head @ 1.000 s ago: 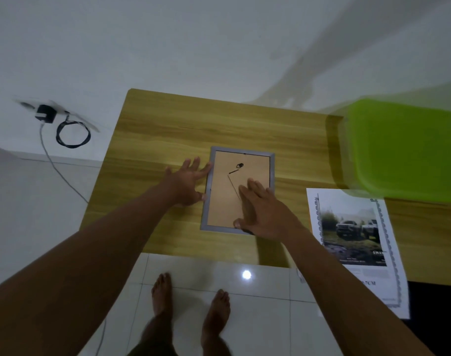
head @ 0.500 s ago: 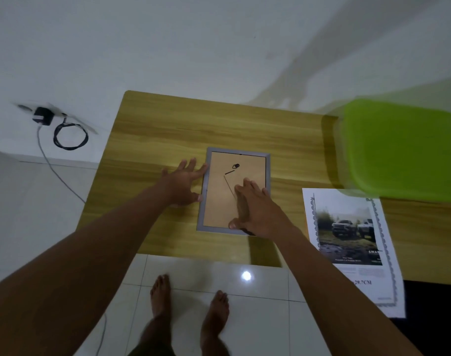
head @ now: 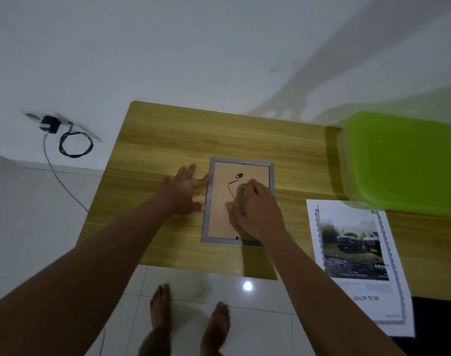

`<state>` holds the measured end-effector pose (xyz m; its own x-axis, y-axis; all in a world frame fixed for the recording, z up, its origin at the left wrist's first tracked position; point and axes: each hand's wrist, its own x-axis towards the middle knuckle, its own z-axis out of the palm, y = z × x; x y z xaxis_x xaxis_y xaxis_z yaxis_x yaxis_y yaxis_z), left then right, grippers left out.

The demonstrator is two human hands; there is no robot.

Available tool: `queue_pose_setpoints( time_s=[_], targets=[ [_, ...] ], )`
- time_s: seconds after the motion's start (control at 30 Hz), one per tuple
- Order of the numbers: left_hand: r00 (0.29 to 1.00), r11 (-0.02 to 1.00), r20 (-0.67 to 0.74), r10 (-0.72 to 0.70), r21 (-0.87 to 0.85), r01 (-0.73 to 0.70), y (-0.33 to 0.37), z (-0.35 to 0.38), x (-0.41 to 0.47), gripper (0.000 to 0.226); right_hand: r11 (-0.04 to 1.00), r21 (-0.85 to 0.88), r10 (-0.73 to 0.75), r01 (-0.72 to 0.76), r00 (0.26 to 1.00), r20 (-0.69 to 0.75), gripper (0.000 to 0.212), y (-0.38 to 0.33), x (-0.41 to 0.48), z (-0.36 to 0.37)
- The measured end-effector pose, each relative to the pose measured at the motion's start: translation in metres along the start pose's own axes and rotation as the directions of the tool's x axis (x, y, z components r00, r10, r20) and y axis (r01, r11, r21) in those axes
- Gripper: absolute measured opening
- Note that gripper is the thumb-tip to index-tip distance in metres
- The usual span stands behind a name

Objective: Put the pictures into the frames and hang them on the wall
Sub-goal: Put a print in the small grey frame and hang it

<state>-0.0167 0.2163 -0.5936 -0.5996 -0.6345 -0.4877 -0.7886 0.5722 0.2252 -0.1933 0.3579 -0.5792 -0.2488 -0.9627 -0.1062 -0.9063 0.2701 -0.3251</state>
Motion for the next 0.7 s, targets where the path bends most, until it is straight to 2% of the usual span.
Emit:
queue_pose_setpoints(
  time_s=[0.07,0.13,0.2,0.3,0.7],
  targets=[
    [1.000,1.000,-0.001,0.007,0.005,-0.007,-0.002,-0.001,0.002,0.095,0.995,0.012,0.099,-0.099,0.995,-0.014,0.069,-0.012,0.012,0.007],
    [1.000,1.000,0.013,0.013,0.011,-0.013,-0.002,-0.001,0.004,0.096,0.973,0.056,0.223,-0.225,0.974,0.040,0.086,-0.024,0.023,0.015],
    [1.000,1.000,0.027,0.010,0.013,-0.011,-0.003,0.000,0.005,0.096,0.959,0.053,0.278,-0.280,0.960,0.044,0.092,-0.033,0.027,0.021],
    [0.999,1.000,0.033,0.016,-0.005,-0.016,-0.004,0.001,0.005,0.096,0.952,0.050,0.303,-0.303,0.953,0.016,0.091,-0.035,0.029,0.025],
    [0.999,1.000,0.043,0.020,-0.014,-0.019,-0.002,0.000,0.004,0.097,0.922,0.128,0.357,-0.366,0.930,0.089,0.087,-0.039,0.033,0.026]
  ],
)
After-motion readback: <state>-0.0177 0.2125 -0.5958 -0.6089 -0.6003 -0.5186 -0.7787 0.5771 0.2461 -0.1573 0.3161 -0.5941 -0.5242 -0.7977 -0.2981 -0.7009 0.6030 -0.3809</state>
